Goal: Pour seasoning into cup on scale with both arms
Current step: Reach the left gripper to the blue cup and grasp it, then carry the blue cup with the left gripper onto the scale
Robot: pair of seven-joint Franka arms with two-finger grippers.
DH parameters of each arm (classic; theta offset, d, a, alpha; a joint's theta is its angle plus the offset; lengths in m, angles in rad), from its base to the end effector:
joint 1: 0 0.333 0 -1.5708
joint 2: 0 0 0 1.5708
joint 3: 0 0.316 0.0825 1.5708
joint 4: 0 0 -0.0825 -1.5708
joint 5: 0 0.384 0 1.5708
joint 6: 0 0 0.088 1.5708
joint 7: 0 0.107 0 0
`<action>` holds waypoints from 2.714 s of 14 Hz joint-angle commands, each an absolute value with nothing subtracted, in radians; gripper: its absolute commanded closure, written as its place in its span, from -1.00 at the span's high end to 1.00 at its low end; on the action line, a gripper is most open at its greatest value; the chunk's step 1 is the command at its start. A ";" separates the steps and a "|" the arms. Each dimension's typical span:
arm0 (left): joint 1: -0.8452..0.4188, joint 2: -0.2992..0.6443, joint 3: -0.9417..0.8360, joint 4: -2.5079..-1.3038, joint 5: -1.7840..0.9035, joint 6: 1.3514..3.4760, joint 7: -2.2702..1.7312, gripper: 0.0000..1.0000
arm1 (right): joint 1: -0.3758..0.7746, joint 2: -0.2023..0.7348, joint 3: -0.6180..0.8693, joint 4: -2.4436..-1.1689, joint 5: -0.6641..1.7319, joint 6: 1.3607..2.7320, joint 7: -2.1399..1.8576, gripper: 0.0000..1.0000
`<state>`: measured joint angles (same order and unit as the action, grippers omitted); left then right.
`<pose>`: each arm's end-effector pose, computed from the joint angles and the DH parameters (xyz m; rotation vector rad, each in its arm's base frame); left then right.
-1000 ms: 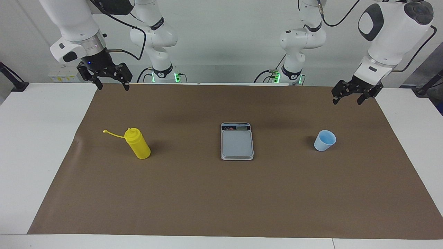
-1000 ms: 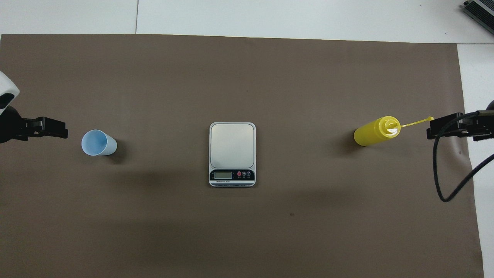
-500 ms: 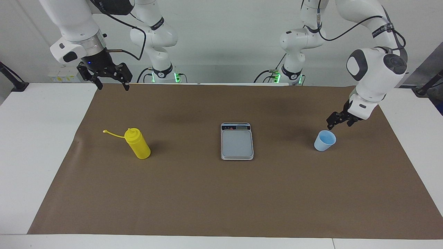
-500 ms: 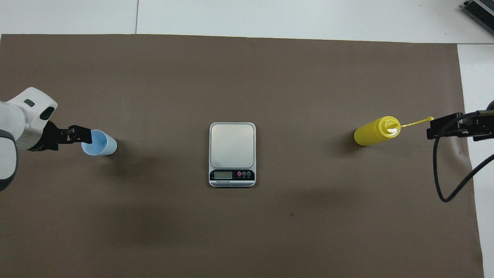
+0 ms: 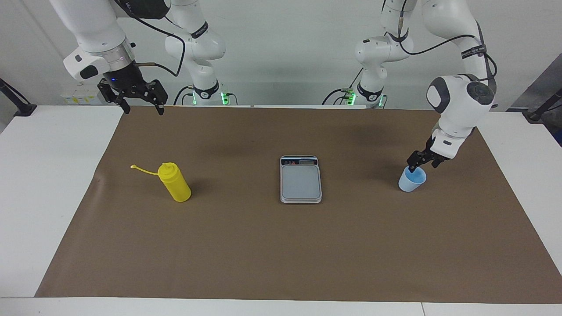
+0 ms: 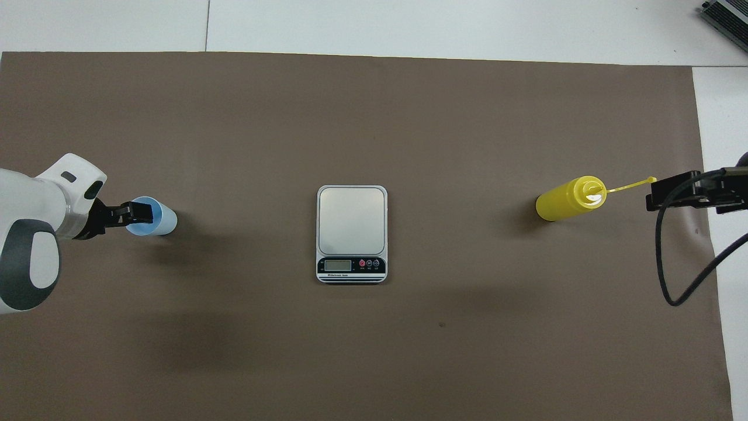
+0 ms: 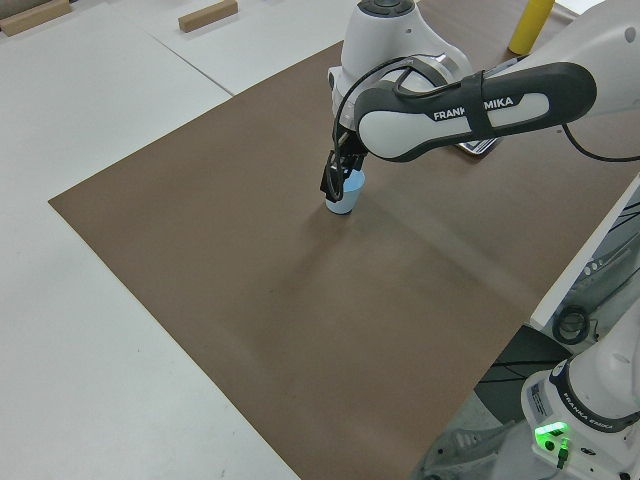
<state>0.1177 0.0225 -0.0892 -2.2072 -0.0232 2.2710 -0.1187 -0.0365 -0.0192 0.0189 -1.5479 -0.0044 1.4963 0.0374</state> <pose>0.5359 0.0148 0.3740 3.1089 0.2521 0.0631 0.5410 -0.0099 0.6393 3.1349 -0.0866 -0.0507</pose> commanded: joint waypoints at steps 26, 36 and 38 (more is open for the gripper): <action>-0.012 0.146 -0.106 -1.751 -0.081 1.787 -0.224 -1.00 | -0.051 -0.046 0.026 -1.580 0.012 1.502 0.031 1.00; -0.331 0.193 -0.106 -1.750 -0.241 2.032 -0.577 -1.00 | -0.051 -0.046 0.025 -1.580 0.012 1.502 0.031 1.00; -0.359 0.254 -0.107 -1.724 -0.267 2.025 -0.598 -1.00 | -0.051 -0.046 0.025 -1.580 0.012 1.502 0.031 1.00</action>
<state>-0.3236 0.1854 -0.1244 -1.7652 -0.2347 2.0116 -0.5709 -0.0365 -0.0192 0.0189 -1.5479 -0.0044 1.4963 0.0374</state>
